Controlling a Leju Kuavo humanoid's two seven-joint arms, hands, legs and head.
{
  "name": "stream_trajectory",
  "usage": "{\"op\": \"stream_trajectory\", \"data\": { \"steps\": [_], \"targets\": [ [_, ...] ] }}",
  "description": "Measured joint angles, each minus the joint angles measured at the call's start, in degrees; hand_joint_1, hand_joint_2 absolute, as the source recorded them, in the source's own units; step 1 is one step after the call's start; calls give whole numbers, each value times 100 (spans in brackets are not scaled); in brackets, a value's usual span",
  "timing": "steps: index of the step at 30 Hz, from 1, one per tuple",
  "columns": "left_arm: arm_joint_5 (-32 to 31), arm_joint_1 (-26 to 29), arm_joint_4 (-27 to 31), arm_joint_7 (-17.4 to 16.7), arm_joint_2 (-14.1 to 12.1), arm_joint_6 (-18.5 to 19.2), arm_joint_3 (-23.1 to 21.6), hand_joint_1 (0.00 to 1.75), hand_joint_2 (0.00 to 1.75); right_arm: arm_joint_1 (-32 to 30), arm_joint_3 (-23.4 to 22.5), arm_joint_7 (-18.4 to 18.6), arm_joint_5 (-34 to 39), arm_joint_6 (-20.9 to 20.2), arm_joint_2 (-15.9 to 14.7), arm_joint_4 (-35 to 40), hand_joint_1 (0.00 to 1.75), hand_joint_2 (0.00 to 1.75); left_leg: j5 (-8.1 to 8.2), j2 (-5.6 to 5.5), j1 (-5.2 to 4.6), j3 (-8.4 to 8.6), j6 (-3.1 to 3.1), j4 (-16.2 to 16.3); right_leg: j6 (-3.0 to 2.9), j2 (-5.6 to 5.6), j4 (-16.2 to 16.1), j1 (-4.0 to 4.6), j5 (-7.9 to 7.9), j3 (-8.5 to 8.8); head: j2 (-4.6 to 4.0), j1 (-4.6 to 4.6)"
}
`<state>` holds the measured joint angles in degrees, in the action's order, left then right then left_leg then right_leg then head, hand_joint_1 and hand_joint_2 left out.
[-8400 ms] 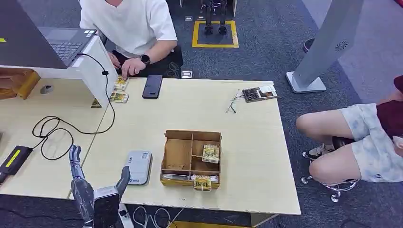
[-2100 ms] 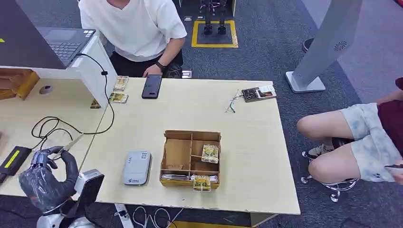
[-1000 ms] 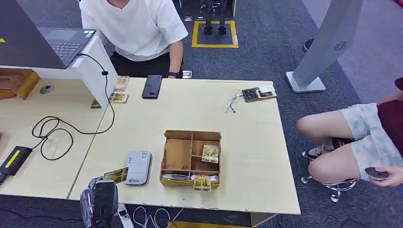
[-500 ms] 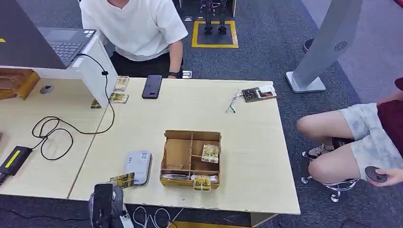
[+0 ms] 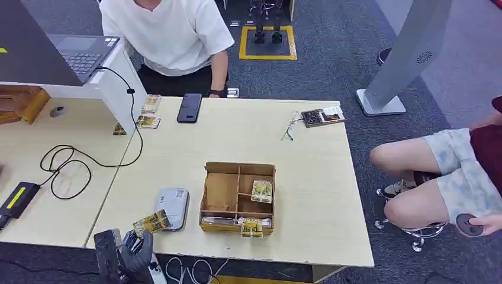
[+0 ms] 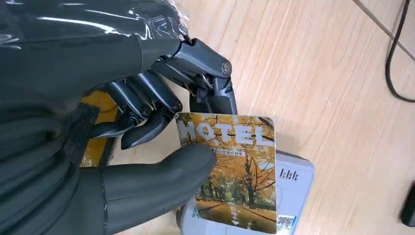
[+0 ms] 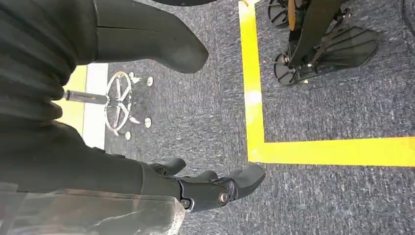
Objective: Pass the card to the sensor for recognition and then transmit it.
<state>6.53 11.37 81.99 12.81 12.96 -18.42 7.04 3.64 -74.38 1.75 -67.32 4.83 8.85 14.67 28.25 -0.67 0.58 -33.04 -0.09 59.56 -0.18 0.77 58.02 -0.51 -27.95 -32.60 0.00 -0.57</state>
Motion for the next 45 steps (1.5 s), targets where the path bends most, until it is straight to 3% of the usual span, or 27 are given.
{"op": "stream_trajectory", "data": {
  "steps": [8,17,23,45],
  "targets": [
    [143,-66,-90,96,-2,-306,87,175,175,0,0,2,-13,9,0,-2,0,175,0,0,0,2,0,0,0,0,1,0,0,3,0,0],
    [-614,-90,-234,339,-22,-1203,90,175,175,1,0,6,-13,46,2,-9,0,175,0,0,1,3,-1,0,0,0,1,0,0,2,0,2],
    [-1448,-95,-289,536,-24,-1926,87,175,175,2,0,6,-13,46,13,-9,0,175,-1,0,0,3,-1,0,0,0,0,0,0,2,0,0],
    [-2690,-11,-94,394,39,-1956,57,175,175,5,0,19,-28,13,48,-9,0,175,0,0,0,1,0,0,0,0,0,0,0,1,0,0]
  ]
}}
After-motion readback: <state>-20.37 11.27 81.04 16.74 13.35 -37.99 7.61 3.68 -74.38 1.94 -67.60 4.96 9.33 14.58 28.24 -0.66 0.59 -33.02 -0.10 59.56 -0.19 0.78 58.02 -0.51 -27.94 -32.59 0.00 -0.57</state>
